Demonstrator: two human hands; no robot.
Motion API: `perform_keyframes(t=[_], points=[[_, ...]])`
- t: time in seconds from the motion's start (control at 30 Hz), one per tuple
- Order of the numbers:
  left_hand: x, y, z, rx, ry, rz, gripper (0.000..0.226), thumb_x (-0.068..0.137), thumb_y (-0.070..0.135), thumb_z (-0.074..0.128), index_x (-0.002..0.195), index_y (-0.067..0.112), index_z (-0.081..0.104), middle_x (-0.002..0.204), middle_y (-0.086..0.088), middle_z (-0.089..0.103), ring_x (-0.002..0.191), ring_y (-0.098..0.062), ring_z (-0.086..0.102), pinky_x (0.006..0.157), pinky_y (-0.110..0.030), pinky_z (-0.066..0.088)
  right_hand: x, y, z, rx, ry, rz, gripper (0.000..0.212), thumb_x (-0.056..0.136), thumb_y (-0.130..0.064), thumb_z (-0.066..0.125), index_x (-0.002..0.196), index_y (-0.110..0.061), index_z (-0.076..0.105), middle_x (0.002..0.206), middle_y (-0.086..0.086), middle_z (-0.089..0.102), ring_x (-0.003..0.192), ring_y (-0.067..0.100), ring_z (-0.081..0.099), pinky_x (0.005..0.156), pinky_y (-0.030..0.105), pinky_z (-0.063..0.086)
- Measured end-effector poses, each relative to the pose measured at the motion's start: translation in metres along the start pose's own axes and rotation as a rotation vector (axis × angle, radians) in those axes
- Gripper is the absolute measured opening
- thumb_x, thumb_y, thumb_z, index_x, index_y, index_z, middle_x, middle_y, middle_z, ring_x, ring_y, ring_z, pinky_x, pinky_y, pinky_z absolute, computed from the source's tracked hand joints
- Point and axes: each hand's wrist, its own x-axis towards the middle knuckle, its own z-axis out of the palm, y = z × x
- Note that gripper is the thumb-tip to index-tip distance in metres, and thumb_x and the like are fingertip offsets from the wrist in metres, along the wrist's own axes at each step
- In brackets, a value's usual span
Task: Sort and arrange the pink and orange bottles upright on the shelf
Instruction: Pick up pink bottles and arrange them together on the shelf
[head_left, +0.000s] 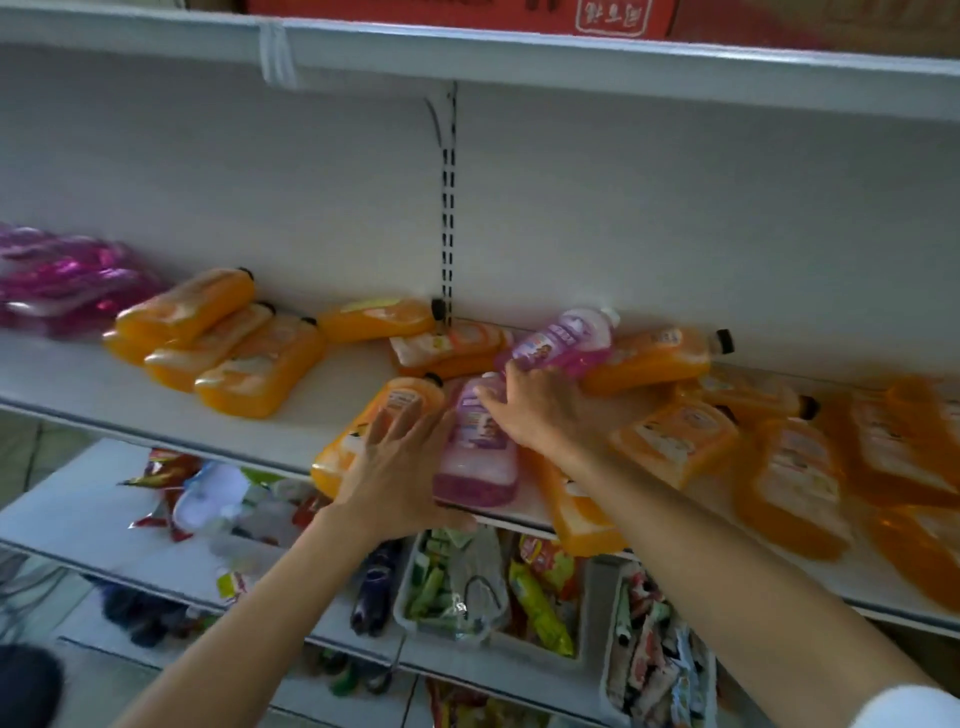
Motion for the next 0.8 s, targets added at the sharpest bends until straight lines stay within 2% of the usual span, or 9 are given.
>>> perform_keyframes(t=[0.07, 0.17, 0.27, 0.4, 0.43, 0.53, 0.6, 0.7, 0.8], points=[[0.002, 0.003, 0.003, 0.023, 0.021, 0.004, 0.103, 0.071, 0.075, 0.046, 0.148, 0.019, 0.006, 0.155, 0.001, 0.015, 0.143, -0.022, 0.004, 0.113, -0.045, 0.006, 0.000, -0.009, 0.005, -0.074, 0.005, 0.035, 0.054, 0.097, -0.052, 0.026, 0.124, -0.012, 0.048, 0.118, 0.020, 0.061, 0.118, 0.036, 0.048, 0.094, 0.042, 0.037], [0.007, 0.003, 0.001, -0.006, 0.017, -0.010, 0.094, 0.075, 0.072, 0.043, 0.148, 0.026, 0.003, 0.154, 0.005, 0.021, 0.143, -0.021, 0.005, 0.113, -0.047, 0.008, -0.001, -0.008, 0.007, -0.006, 0.031, 0.051, 0.055, 0.097, -0.053, 0.025, 0.119, -0.012, 0.056, 0.114, 0.018, 0.064, 0.115, 0.034, 0.051, 0.097, 0.040, 0.035], [0.007, -0.004, 0.000, -0.230, 0.106, -0.014, 0.097, 0.059, 0.082, 0.022, 0.145, 0.037, 0.014, 0.149, 0.006, 0.033, 0.142, -0.018, 0.016, 0.112, -0.045, 0.012, 0.000, -0.001, 0.007, 0.258, 0.108, 0.113, 0.047, 0.096, -0.050, 0.037, 0.109, -0.015, 0.065, 0.102, 0.012, 0.069, 0.097, 0.028, 0.060, 0.082, 0.031, 0.043], [0.010, -0.003, -0.001, -0.629, 0.295, -0.026, 0.083, 0.065, 0.072, 0.042, 0.138, 0.032, 0.039, 0.132, 0.000, 0.055, 0.123, -0.018, 0.049, 0.105, -0.050, 0.032, 0.016, 0.007, 0.013, 0.659, 0.116, 0.233, 0.030, 0.093, -0.036, 0.048, 0.106, -0.017, 0.067, 0.108, 0.004, 0.068, 0.095, 0.020, 0.059, 0.066, 0.023, 0.035], [0.013, -0.003, -0.001, -0.713, 0.337, -0.026, 0.078, 0.068, 0.066, 0.050, 0.136, 0.031, 0.042, 0.131, -0.001, 0.056, 0.120, -0.015, 0.051, 0.105, -0.045, 0.035, 0.020, 0.006, 0.014, 0.742, 0.163, 0.213, 0.027, 0.094, -0.031, 0.048, 0.106, -0.016, 0.067, 0.108, 0.003, 0.067, 0.094, 0.016, 0.058, 0.063, 0.019, 0.034], [0.024, -0.002, -0.007, -0.845, 0.452, 0.023, 0.067, 0.073, 0.040, 0.072, 0.132, 0.033, 0.042, 0.136, -0.003, 0.050, 0.113, 0.002, 0.046, 0.093, -0.007, 0.036, 0.028, -0.002, 0.002, 1.013, 0.405, 0.105, 0.019, 0.094, -0.013, 0.051, 0.102, -0.010, 0.068, 0.095, -0.006, 0.065, 0.080, -0.009, 0.057, 0.062, 0.001, 0.036], [0.033, -0.004, -0.005, -0.864, 0.494, 0.065, 0.069, 0.073, 0.031, 0.074, 0.133, 0.030, 0.039, 0.140, -0.002, 0.043, 0.117, 0.012, 0.037, 0.091, 0.000, 0.033, 0.032, -0.004, -0.001, 1.117, 0.517, 0.060, 0.015, 0.093, -0.007, 0.053, 0.099, -0.014, 0.065, 0.088, -0.015, 0.060, 0.076, -0.019, 0.056, 0.063, -0.002, 0.037], [0.044, -0.007, -0.002, -0.870, 0.544, 0.112, 0.071, 0.074, 0.021, 0.074, 0.136, 0.021, 0.039, 0.142, 0.004, 0.033, 0.120, 0.027, 0.023, 0.093, 0.001, 0.031, 0.046, -0.001, 0.004, 1.204, 0.534, 0.082, 0.013, 0.089, -0.019, 0.059, 0.100, -0.016, 0.064, 0.092, -0.003, 0.065, 0.083, -0.003, 0.063, 0.073, 0.018, 0.052], [0.045, -0.013, -0.007, -0.922, 0.624, 0.130, 0.067, 0.075, 0.021, 0.073, 0.135, 0.013, 0.044, 0.142, 0.004, 0.030, 0.122, 0.026, 0.023, 0.093, -0.004, 0.038, 0.060, -0.005, 0.004, 1.147, 0.515, 0.055, 0.040, 0.078, -0.044, 0.057, 0.105, -0.014, 0.065, 0.107, 0.004, 0.065, 0.098, 0.018, 0.061, 0.088, 0.042, 0.050]])
